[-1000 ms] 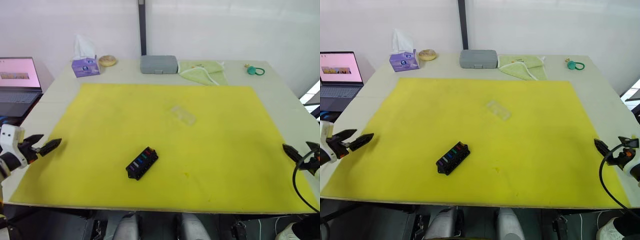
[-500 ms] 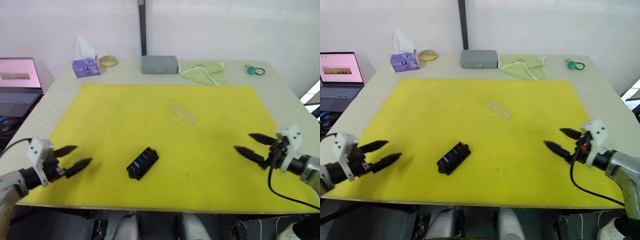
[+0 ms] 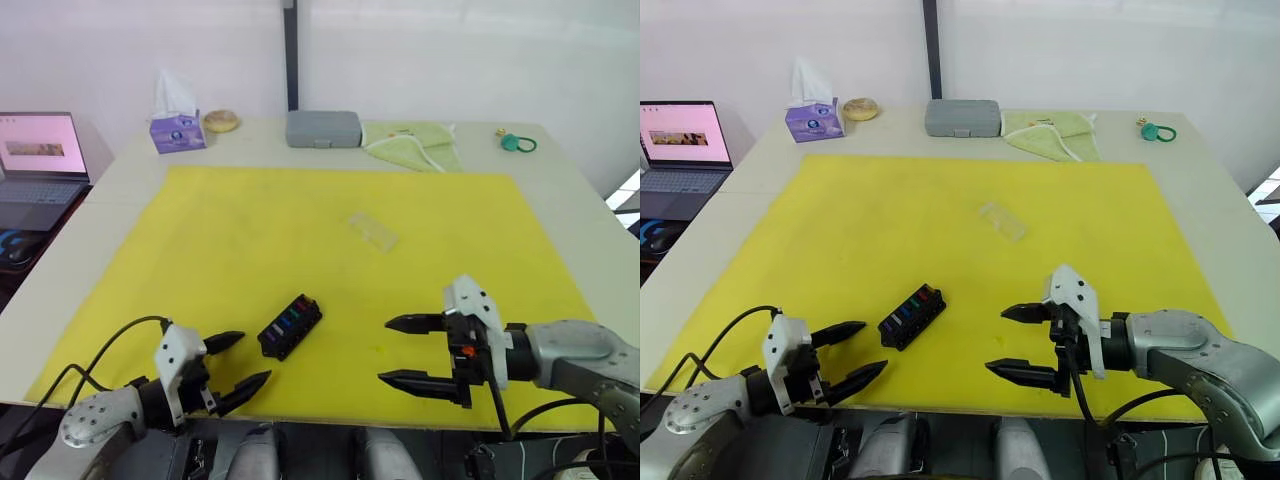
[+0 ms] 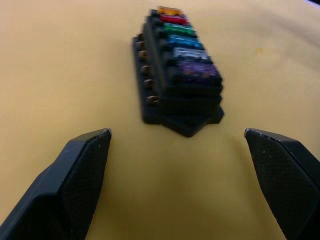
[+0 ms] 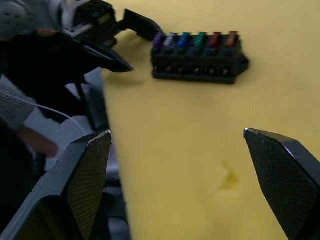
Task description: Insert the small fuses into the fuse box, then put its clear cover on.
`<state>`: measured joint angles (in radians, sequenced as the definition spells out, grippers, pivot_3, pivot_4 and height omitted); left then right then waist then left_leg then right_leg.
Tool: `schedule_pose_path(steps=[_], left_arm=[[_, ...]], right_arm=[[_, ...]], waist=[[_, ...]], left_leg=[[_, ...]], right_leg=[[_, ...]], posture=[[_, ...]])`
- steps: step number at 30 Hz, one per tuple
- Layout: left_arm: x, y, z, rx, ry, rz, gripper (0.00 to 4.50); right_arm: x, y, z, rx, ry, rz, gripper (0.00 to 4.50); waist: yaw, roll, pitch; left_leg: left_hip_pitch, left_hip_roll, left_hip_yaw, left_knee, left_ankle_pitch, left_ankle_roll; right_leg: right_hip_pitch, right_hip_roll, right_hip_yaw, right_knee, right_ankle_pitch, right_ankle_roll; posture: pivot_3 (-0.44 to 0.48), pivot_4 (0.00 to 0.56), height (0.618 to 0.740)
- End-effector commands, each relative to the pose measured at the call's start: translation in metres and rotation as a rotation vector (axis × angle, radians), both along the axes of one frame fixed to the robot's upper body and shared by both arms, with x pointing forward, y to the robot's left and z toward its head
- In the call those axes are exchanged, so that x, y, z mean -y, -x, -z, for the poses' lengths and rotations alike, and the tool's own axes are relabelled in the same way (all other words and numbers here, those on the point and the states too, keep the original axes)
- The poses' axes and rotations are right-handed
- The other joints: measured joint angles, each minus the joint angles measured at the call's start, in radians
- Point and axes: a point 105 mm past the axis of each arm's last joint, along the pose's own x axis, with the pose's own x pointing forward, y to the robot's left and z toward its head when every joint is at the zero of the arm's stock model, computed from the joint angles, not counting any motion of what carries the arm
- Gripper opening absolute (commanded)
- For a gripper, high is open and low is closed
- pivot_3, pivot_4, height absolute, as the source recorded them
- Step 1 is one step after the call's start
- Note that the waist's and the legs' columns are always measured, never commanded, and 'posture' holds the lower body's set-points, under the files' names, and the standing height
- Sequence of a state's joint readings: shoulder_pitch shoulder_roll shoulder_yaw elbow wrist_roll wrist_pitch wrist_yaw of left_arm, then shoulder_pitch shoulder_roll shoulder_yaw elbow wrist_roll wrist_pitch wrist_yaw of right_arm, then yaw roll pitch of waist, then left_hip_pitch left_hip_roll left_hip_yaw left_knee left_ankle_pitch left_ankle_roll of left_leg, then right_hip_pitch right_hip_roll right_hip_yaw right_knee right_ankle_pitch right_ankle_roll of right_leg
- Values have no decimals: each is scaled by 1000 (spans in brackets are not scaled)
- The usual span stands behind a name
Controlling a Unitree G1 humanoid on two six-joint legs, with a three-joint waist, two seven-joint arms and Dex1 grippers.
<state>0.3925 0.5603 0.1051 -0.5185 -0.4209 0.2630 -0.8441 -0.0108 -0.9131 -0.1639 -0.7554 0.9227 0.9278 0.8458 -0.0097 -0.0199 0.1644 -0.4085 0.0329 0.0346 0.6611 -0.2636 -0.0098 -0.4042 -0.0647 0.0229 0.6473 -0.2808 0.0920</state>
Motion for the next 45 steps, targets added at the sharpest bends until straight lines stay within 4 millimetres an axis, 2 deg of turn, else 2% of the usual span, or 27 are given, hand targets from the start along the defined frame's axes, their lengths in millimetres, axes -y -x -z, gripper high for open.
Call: schedule_pose_path(steps=[1, 6, 15, 26, 29, 31, 32, 38, 42, 45], left_arm=[[5, -8, 4, 61, -34, -28, 4500], [6, -22, 9, 84, -47, -59, 4500], [17, -21, 14, 31, -37, 0, 4500], [25, -35, 18, 19, -54, 21, 4500], [26, -36, 18, 24, -49, 27, 3697], [28, -36, 18, 27, -50, 36, 2806], [28, -36, 18, 27, -49, 39, 2545], [25, -46, 6, 68, -32, 58, 2549], [31, -53, -12, 113, -31, 179, 2549], [42, -60, -26, 137, -40, 329, 2549]], right_arm=[[-2, 3, -4, 23, -3, -11, 4444], [3, 2, 4, 19, 15, 12, 4444], [5, 1, 10, 25, 26, 40, 4444], [5, 3, 14, 21, 39, 57, 4444], [6, 4, 15, 21, 38, 62, 4500], [6, 4, 15, 20, 37, 68, 4500], [6, 4, 15, 21, 37, 72, 4500], [4, 1, 9, 33, 35, 100, 4500], [19, -21, 7, 4, 90, 221, 4500], [30, -35, -6, 11, 53, 261, 4500]], waist=[[1, 0, 0], [3, 0, 0], [3, 3, -2], [23, 3, -2], [23, 4, -3], [22, 4, -3], [22, 4, -3], [23, 5, -3], [22, 5, -3], [21, 3, -2]], left_leg=[[0, 0, 0, 0, 0, 0], [0, 0, 0, 1, 0, 0], [1, -1, -1, 1, 0, 0], [1, -1, -1, 1, 0, 0], [1, -1, -1, 1, 0, 0], [1, -1, -1, 1, 0, 0], [1, -1, -1, 1, 0, 0], [1, -1, -1, 1, 0, 0], [1, -1, -1, 2, 0, 0], [0, -1, -1, 2, 0, 1]], right_leg=[[0, 0, 0, 0, 0, 0], [1, 1, 0, 0, 0, 0], [2, 1, 0, 0, 0, 1], [2, 1, 0, 0, 0, 1], [3, 1, 0, 0, 0, 1], [3, 1, 0, 0, 0, 1], [3, 1, 0, 0, 0, 1], [3, 1, 0, -1, 0, 1], [2, 2, 0, 0, 0, 1], [1, 2, 0, -1, 0, 0]], posture=[[0, 150, 737], [0, 150, 737], [0, 150, 737], [0, 150, 737], [0, 150, 737], [0, 150, 737], [0, 150, 737], [0, 150, 737], [0, 150, 737], [0, 150, 737]])
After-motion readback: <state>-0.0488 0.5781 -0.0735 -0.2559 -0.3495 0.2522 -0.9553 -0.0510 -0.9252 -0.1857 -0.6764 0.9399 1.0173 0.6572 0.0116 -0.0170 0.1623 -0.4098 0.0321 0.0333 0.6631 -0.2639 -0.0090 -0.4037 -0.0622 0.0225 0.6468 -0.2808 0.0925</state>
